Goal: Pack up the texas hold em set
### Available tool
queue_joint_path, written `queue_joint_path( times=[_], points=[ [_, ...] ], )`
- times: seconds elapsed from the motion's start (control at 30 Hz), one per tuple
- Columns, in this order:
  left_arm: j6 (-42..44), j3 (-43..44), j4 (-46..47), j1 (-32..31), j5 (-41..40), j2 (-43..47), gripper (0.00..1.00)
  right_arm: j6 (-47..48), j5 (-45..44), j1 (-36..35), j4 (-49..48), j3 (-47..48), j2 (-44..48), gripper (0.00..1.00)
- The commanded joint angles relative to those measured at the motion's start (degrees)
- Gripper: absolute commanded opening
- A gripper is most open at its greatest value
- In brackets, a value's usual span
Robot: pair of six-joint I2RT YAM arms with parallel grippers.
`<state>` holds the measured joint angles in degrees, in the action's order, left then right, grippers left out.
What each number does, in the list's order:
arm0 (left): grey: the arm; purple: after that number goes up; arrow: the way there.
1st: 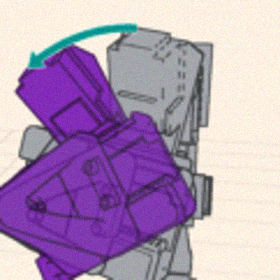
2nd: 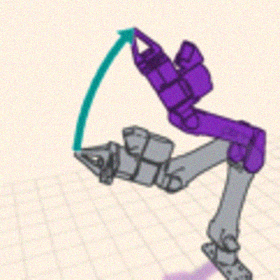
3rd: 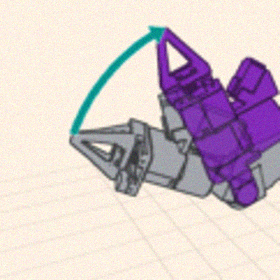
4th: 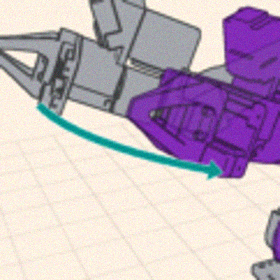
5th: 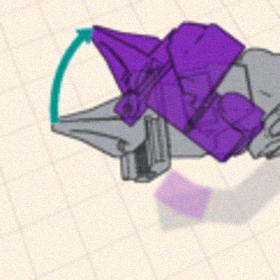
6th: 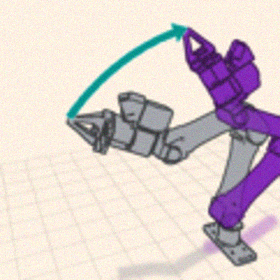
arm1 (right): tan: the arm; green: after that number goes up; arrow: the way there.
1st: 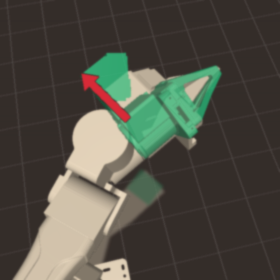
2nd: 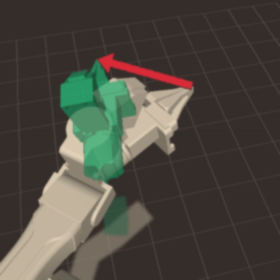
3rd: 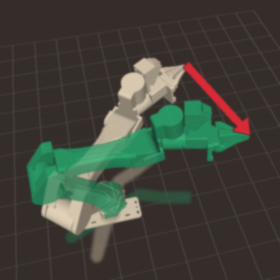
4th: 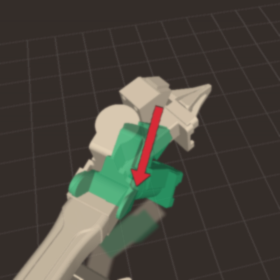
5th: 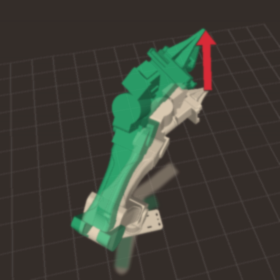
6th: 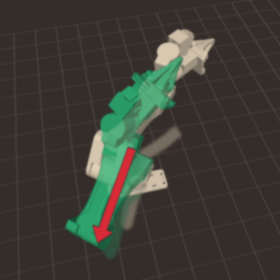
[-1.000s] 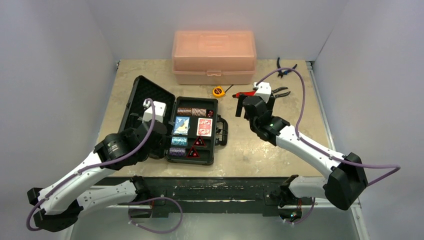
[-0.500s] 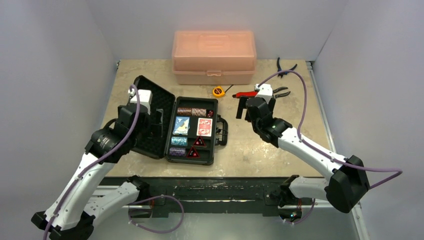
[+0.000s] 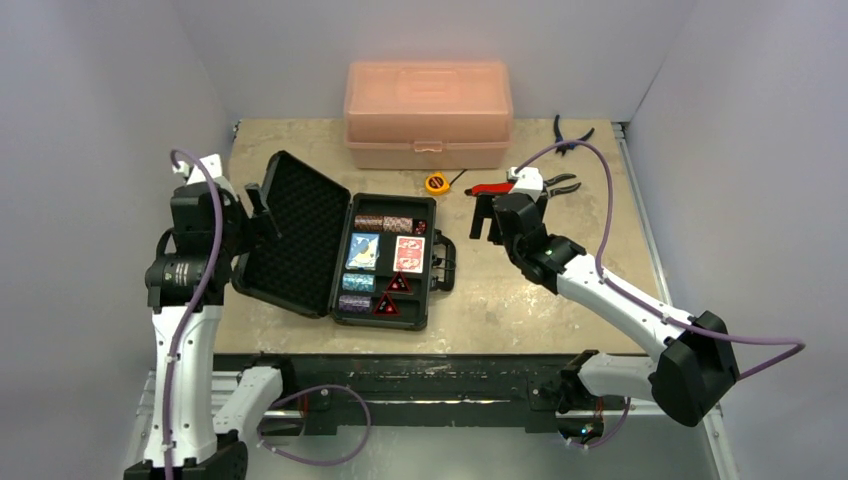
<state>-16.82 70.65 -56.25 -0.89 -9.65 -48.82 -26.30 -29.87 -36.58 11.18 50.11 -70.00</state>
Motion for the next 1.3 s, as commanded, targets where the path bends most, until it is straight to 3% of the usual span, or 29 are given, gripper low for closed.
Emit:
queue_joint_path(
  times=[0.0, 0.1, 0.23, 0.33, 0.7, 0.8, 0.9, 1.13, 1.17, 1.27],
  points=[
    [-3.1, 1.9, 5.1, 9.2, 6.0, -1.9, 0.81, 0.2, 1.5, 0.3, -1.6, -0.4, 0.8, 0.95],
    [-4.8, 2.8, 5.6, 14.7, 8.2, -5.7, 0.74, 0.0, 2.6, 0.5, -1.5, -0.3, 0.3, 0.95],
    [-9.5, 1.6, 9.2, 23.9, 20.2, -11.1, 0.61, -0.2, 4.6, 0.9, -1.3, 0.0, -0.2, 0.95],
    [-11.3, 0.5, 10.8, 27.7, 23.8, -13.8, 0.54, -0.1, 5.6, 1.0, -1.2, 0.0, -0.1, 0.95],
    [-8.5, -4.6, 10.8, 28.4, 18.0, -19.5, 0.49, -0.5, 13.7, 3.1, -0.1, 1.1, -4.6, 0.9],
    [-7.8, -4.3, 9.6, 28.5, 18.9, -23.1, 0.48, -0.4, 18.4, 4.5, -0.7, 0.8, -6.1, 0.86],
    [-7.0, -3.5, 9.0, 28.5, 23.0, -26.5, 0.39, -0.2, 26.0, 6.1, -2.3, 0.3, -7.7, 0.8],
    [-4.7, -4.8, 10.2, 28.1, 25.8, -24.7, 0.39, -0.2, 37.6, 7.2, -3.2, 1.3, -13.2, 0.8],
    [-4.5, -5.2, 10.4, 28.0, 25.8, -24.1, 0.39, 1.4, 38.9, 7.2, -3.4, 1.4, -14.0, 0.54],
    [-4.2, -5.4, 10.4, 27.1, 25.3, -23.4, 0.39, 2.1, 42.0, 7.2, -3.5, 2.0, -16.2, 0.38]
  ],
)
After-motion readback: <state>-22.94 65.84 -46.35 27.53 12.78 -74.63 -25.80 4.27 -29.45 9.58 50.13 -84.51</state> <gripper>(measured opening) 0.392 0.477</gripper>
